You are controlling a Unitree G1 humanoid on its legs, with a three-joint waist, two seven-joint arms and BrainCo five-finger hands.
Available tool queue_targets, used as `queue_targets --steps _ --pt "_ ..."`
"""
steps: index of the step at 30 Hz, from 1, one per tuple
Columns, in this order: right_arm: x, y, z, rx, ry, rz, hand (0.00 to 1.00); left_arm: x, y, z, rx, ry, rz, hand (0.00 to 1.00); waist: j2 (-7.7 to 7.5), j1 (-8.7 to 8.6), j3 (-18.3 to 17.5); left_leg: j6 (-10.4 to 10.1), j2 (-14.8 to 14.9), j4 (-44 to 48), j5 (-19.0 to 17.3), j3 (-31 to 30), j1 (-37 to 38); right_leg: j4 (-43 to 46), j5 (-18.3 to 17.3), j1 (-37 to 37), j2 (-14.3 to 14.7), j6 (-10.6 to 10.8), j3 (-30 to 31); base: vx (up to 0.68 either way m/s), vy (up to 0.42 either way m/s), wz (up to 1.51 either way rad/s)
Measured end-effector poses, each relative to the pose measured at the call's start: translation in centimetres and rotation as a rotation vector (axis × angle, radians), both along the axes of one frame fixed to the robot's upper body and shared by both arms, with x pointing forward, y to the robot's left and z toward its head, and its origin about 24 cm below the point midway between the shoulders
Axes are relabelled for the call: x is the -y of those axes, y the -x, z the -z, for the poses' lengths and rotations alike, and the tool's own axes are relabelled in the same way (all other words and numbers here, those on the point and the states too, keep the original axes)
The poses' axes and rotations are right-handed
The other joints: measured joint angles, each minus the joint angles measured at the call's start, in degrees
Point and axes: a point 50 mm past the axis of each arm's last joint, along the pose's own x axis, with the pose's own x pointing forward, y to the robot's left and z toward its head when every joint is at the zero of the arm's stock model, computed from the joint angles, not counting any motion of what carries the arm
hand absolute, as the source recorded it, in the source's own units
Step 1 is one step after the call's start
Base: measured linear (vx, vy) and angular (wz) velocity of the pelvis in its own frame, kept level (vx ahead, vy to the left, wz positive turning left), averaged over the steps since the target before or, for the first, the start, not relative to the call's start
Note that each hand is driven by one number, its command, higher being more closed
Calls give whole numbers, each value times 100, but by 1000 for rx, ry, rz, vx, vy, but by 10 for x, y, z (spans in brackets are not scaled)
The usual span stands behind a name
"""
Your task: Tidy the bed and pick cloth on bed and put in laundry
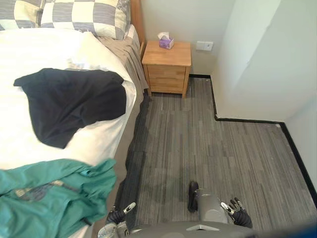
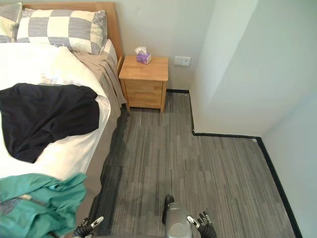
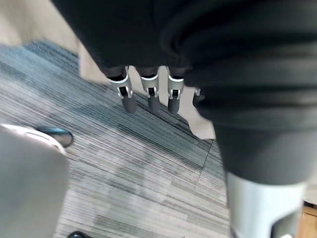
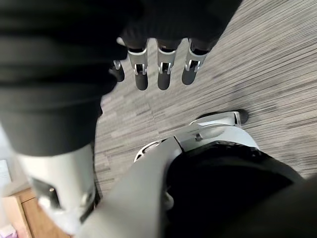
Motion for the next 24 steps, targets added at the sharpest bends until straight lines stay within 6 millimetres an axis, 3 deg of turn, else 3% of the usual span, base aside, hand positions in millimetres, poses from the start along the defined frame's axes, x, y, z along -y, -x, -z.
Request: queue_targets --steps 4,7,10,11,12,13,15,17,18,19,20,21,22,24 --pt "-2 0 0 -1 4 7 0 10 -7 0 24 21 23 0 -80 -67 25 -188 133 -55 420 110 366 1000 -1010 -69 -5 -125 -26 375 -323 -1" --pt "-4 -2 2 -14 -4 11 0 11 -9 -1 28 4 40 0 -66 -151 -21 -248 305 259 521 37 346 1021 -1325 87 110 -110 -99 263 -248 4" --pt "-3 2 6 -68 -4 -9 0 9 -8 -2 35 -18 28 0 -24 -154 -73 -729 660 2208 891 -571 -543 388 -1373 626 415 -95 -165 238 -196 1" --pt "0 5 7 -89 8 -30 0 6 -8 -3 57 -26 -3 0 22 -131 -67 -810 802 3620 1556 -1001 -1273 -145 -1319 1072 617 -188 -137 295 -114 -3" --pt "1 4 6 -90 15 -37 0 5 -7 -4 71 -33 -12 0 32 -116 -54 -772 862 4660 1526 -1127 -1772 -505 -1192 1355 742 -392 -110 364 -99 -15" --pt "3 2 6 -92 24 -34 0 4 -11 -6 102 -41 -22 0 95 -71 -10 -599 886 5747 1174 -1150 -2296 -775 -1122 1756 842 -564 -2 363 -39 -25" --pt "5 3 7 -101 29 -29 0 0 -13 -10 128 -50 -34 0 81 17 13 -333 677 6111 623 -1007 -2919 -1239 -1114 2354 853 -581 129 342 -15 -41" --pt "5 -2 6 -89 31 -30 0 0 -14 -11 145 -46 -55 0 87 91 19 -221 577 5701 287 -746 -3260 -1400 -1041 2558 812 -462 284 277 42 -60" --pt "3 -8 5 -73 27 -35 0 0 -19 -13 164 -45 -57 0 30 192 50 -124 372 4802 68 -412 -3383 -1496 -1033 2738 662 -369 415 417 128 -75" --pt "1 -12 4 -60 21 -41 0 -1 -22 -14 172 -45 -55 0 -19 266 64 -18 121 3665 92 -64 -3375 -1540 -1074 2863 493 -215 478 438 148 -69" --pt "1 -13 4 -54 22 -47 0 0 -22 -13 172 -43 -55 0 -19 281 65 28 35 3188 231 36 -3329 -1543 -1102 2898 439 -120 485 465 180 -50" --pt "3 -14 1 -40 29 -49 0 4 -21 -12 165 -19 -62 0 51 291 35 727 -98 2035 897 400 -3225 -1534 -1251 3020 383 151 505 565 223 -12" --pt "-6 -15 3 -38 3 -52 0 -1 -24 -13 168 -14 -78 0 -143 294 -12 817 -321 1846 925 581 -3046 -1534 -1270 3104 176 319 454 476 187 -3" --pt "-19 -21 2 -2 -34 -81 0 -5 -25 -13 170 -10 -76 0 -293 351 -132 837 -474 1612 933 680 -3023 -1670 -1042 3080 46 477 301 463 157 3"
